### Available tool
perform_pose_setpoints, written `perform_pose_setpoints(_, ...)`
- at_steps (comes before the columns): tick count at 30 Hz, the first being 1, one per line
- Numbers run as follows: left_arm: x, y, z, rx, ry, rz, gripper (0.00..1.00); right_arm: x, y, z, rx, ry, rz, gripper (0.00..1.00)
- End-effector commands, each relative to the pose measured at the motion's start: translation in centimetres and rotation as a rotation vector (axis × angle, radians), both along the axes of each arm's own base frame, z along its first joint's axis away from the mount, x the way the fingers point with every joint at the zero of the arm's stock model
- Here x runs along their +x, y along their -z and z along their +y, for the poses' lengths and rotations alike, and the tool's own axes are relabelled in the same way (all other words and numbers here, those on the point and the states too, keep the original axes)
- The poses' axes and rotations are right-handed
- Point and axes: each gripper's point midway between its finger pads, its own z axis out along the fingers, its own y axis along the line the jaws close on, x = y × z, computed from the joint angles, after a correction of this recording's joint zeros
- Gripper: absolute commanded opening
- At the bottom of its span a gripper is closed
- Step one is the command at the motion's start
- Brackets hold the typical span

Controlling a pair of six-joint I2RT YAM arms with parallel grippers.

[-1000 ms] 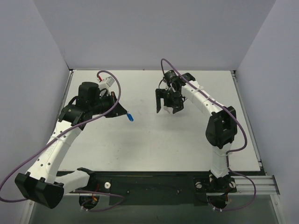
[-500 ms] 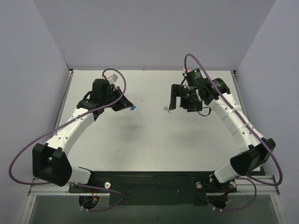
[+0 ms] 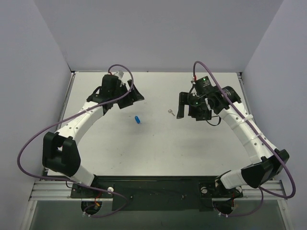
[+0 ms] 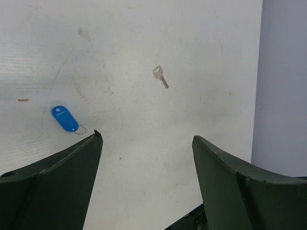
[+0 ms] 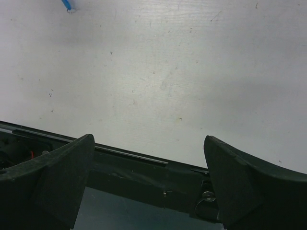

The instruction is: Remove the keys from the keyring

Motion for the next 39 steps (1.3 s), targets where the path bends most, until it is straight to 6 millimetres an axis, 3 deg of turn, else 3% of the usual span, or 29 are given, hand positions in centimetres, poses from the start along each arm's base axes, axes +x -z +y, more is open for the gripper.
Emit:
perform_pose_setpoints(1, 1.9, -5.3, -0.4, -0.006, -0.008, -0.148, 0.86, -0.8, -0.9, -0.9, 0.008, 0.029, -0.033, 0.92)
perform_pose_setpoints(9, 0.5, -9.3, 1.5, 0.046, -0.013, -0.267, 0.87, -0.5, -3.5, -0.2, 0.092, 0.013, -0.146, 0.93)
perform_pose_setpoints(15, -1.0, -11.9, 4.3, 0.055, -0.071, -0.394, 0.87, 0.0, -6.4, 0.2, 0.158, 0.015, -0.245, 0.93)
perform_pose_setpoints(19, -3.0, -13.0, 7.1, 0.098, -0.15, -0.511, 0.88, -0.1, -8.8, 1.3, 0.252, -0.023, -0.318, 0.93)
perform_pose_setpoints(24, -6.2, -11.5, 11.5, 0.172, -0.26, -0.547, 0.94, 0.4, -10.8, 1.6, 0.338, -0.007, -0.449, 0.93)
perform_pose_setpoints(29, -8.5, -8.9, 14.7, 0.282, -0.31, -0.533, 0.97, 1.0, -11.0, 0.4, 0.355, 0.075, -0.553, 0.93)
perform_pose_setpoints(35, -10.5, -6.5, 18.2, 0.431, -0.383, -0.504, 0.97, 1.7, -9.4, -2.4, 0.301, 0.197, -0.666, 0.93)
perform_pose_setpoints(39, -11.1, -5.1, 19.5, 0.501, -0.397, -0.504, 0.97, 1.8, -6.7, -4.9, 0.225, 0.315, -0.67, 0.94)
